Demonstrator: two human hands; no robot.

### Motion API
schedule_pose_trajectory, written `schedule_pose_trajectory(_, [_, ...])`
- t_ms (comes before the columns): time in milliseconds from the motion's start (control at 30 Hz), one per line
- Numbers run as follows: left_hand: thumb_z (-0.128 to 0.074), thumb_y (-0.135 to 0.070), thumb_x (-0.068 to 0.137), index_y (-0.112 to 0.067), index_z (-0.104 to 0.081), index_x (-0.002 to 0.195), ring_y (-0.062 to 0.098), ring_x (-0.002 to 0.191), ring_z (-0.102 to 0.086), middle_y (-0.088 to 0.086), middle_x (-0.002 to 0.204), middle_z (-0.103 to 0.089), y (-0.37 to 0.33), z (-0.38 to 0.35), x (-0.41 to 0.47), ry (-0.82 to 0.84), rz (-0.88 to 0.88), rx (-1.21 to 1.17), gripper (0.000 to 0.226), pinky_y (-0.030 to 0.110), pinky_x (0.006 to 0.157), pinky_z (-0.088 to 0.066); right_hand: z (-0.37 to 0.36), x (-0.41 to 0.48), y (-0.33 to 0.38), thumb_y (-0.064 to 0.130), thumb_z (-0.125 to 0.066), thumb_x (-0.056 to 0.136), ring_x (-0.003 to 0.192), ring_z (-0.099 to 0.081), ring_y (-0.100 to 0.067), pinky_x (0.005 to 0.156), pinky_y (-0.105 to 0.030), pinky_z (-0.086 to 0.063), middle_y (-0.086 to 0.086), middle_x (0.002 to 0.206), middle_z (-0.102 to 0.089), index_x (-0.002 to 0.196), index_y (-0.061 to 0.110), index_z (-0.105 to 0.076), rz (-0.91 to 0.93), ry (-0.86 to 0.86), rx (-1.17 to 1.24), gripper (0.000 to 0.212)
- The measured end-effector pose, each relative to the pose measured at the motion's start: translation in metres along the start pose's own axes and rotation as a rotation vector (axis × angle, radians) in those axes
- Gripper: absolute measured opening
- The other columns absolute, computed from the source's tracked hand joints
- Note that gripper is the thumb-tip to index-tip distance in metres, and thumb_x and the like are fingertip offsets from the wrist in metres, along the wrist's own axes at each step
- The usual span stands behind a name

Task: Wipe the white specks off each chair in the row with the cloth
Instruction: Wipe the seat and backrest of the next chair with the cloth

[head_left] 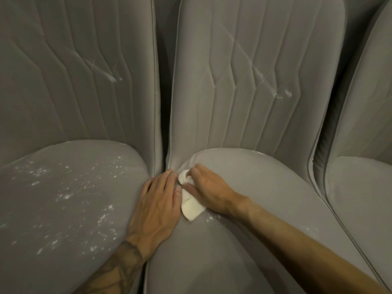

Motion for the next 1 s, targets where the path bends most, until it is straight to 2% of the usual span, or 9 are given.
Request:
schedule_pose_trajectory(200, [-0.031,-0.033,0.105,-0.011,-0.059,0.133,0.025,0.12,-0.06,0.009,0.133,-0.064,0.003,0.008,0.0,-0.015,0.044,-0.096,0.045,0.036,0.108,-0.038,0.028,0.014,-0.064,0.036,-0.05,0.102,0.108,-0.053,-0.038,0.096,-0.039,-0.034,-0.02,0.115,-0.056,0.113,0.002,-0.055,-0.254,-0.112,-0.049,0.037])
schedule_pose_trajectory(267, [-0.033,-0.031,0.103,-0.012,-0.06,0.127,0.025,0.111,-0.061,0.008,0.124,-0.065,0.007,0.014,0.001,-0.016,0.056,-0.144,0.041,0.036,0.102,-0.044,0.023,0.019,-0.05,0.034,-0.05,0.102,0.108,-0.054,-0.039,0.096,-0.042,-0.037,-0.022,0.114,-0.056,0.112,0.0,-0.056,-0.291,-0.15,-0.037,0.036])
schedule_pose_trajectory(367, [-0.035,-0.029,0.098,-0.008,-0.066,0.114,0.029,0.097,-0.067,0.011,0.111,-0.069,0.011,0.024,-0.006,-0.011,-0.008,-0.043,0.041,0.044,0.087,-0.057,0.0,0.007,0.012,0.037,-0.051,0.101,0.103,-0.055,-0.035,0.093,-0.04,-0.039,-0.018,0.111,-0.058,0.112,0.004,-0.057,-0.135,-0.101,0.032,0.036])
schedule_pose_trajectory(467, [-0.034,-0.028,0.1,-0.005,-0.068,0.124,0.033,0.108,-0.069,0.016,0.123,-0.07,0.026,0.024,-0.018,0.04,-0.051,0.127,0.047,0.047,0.093,-0.056,-0.005,-0.014,0.041,0.039,-0.049,0.102,0.099,-0.053,-0.029,0.09,-0.035,-0.037,-0.014,0.111,-0.056,0.112,0.005,-0.055,0.028,-0.02,0.003,0.036])
schedule_pose_trajectory(600, [-0.023,-0.027,0.107,-0.001,-0.061,0.138,0.035,0.126,-0.061,0.019,0.14,-0.062,0.031,0.016,-0.03,0.079,-0.069,0.193,0.055,0.049,0.105,-0.05,0.018,0.002,-0.021,0.037,-0.048,0.103,0.108,-0.053,-0.036,0.095,-0.037,-0.034,-0.017,0.115,-0.055,0.114,0.004,-0.055,-0.145,-0.066,-0.056,0.035])
schedule_pose_trajectory(700, [-0.031,-0.021,0.101,-0.003,-0.064,0.134,0.032,0.121,-0.064,0.016,0.136,-0.065,0.03,0.024,-0.028,0.023,-0.035,0.144,0.05,0.046,0.102,-0.051,0.021,0.006,-0.031,0.035,-0.048,0.102,0.107,-0.054,-0.038,0.095,-0.04,-0.036,-0.019,0.114,-0.056,0.112,0.002,-0.056,-0.273,-0.145,-0.066,0.035])
schedule_pose_trajectory(867, [-0.04,-0.019,0.087,-0.003,-0.062,0.135,0.032,0.122,-0.064,0.016,0.137,-0.065,0.037,0.021,-0.03,-0.018,-0.037,0.11,0.055,0.042,0.107,-0.042,-0.013,-0.02,0.06,0.041,-0.048,0.101,0.093,-0.056,-0.032,0.086,-0.038,-0.041,-0.014,0.104,-0.057,0.107,0.006,-0.057,-0.026,-0.093,0.01,0.037])
schedule_pose_trajectory(933, [-0.037,-0.018,0.086,-0.002,-0.063,0.135,0.033,0.121,-0.066,0.018,0.136,-0.065,0.037,0.02,-0.029,-0.005,-0.041,0.115,0.057,0.045,0.106,-0.048,-0.01,-0.029,0.066,0.043,-0.045,0.1,0.09,-0.054,-0.03,0.082,-0.038,-0.042,-0.012,0.102,-0.055,0.104,0.007,-0.055,0.058,-0.055,-0.032,0.038])
schedule_pose_trajectory(1000, [-0.034,-0.018,0.089,-0.001,-0.063,0.134,0.034,0.12,-0.066,0.018,0.135,-0.066,0.034,0.021,-0.028,0.008,-0.048,0.133,0.056,0.049,0.102,-0.052,0.0,-0.025,0.041,0.041,-0.047,0.101,0.094,-0.054,-0.032,0.086,-0.04,-0.041,-0.013,0.105,-0.055,0.106,0.007,-0.055,-0.001,-0.061,-0.071,0.036])
Point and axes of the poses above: each hand's wrist, its own x-axis towards the middle knuckle, its own z-axis out of the back of the hand, y = z × x, the point moved 10 cm from there along x, towards the middle knuckle
